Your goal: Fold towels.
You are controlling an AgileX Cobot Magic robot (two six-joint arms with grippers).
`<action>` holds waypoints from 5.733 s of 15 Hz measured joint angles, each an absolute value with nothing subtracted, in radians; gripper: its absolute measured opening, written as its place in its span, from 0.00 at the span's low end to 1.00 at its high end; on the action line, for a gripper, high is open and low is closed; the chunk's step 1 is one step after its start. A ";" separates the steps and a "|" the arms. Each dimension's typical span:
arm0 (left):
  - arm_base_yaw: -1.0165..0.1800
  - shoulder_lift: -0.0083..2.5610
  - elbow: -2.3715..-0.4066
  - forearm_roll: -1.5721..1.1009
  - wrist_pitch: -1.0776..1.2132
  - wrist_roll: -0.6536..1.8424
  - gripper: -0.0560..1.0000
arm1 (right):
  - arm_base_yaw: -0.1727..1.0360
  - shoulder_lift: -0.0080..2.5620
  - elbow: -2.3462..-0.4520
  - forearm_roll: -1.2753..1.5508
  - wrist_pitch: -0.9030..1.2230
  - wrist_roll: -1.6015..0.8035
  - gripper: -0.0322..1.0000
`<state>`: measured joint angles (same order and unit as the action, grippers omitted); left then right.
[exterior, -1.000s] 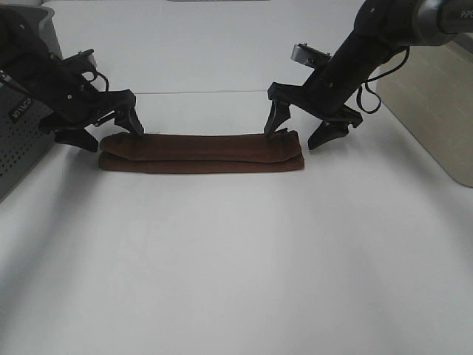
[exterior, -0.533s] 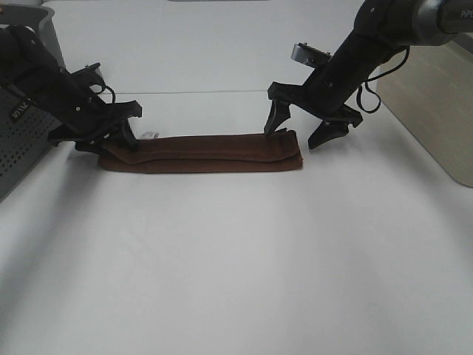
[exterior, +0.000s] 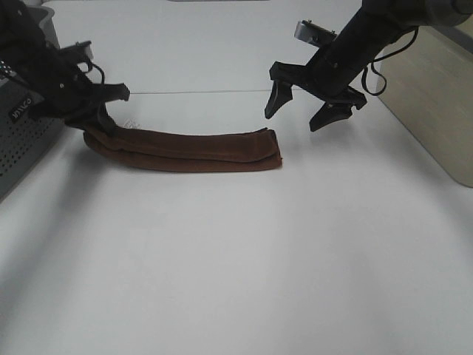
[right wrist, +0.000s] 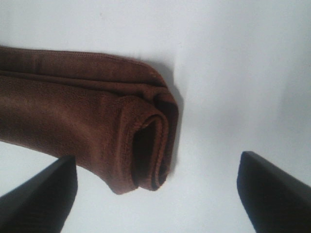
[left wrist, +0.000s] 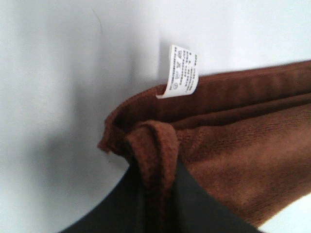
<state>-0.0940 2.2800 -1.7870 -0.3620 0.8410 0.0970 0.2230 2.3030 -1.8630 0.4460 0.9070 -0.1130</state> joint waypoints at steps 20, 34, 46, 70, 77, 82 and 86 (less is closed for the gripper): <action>-0.369 2.289 -2.048 -0.443 0.743 -0.187 0.70 | 0.223 2.141 -1.863 0.463 1.019 -0.049 0.84; -0.243 2.211 -2.056 -0.365 0.798 -0.135 0.70 | 0.231 2.461 -1.863 0.969 1.014 -0.289 0.83; -0.243 2.026 -2.056 -0.034 1.200 -0.112 0.70 | 0.231 2.092 -1.860 0.510 1.205 -0.100 0.83; -0.243 0.304 -0.509 0.000 0.887 0.016 0.70 | 0.231 0.377 -0.511 0.074 1.070 -0.079 0.83; -0.243 0.273 -0.522 -0.136 0.948 0.223 0.70 | 0.231 0.166 -0.506 0.073 1.070 -0.111 0.83; -0.243 0.270 -0.507 -0.120 1.052 0.231 0.70 | 0.231 0.162 -0.506 0.072 1.070 -0.111 0.83; -0.243 0.270 -0.507 -0.125 1.054 0.237 0.70 | 0.231 0.162 -0.506 0.073 1.070 -0.111 0.83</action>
<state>-0.2430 0.2700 -0.5070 -0.1250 1.0540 0.2370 0.2310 0.1620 -0.5060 0.0730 1.0700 -0.1110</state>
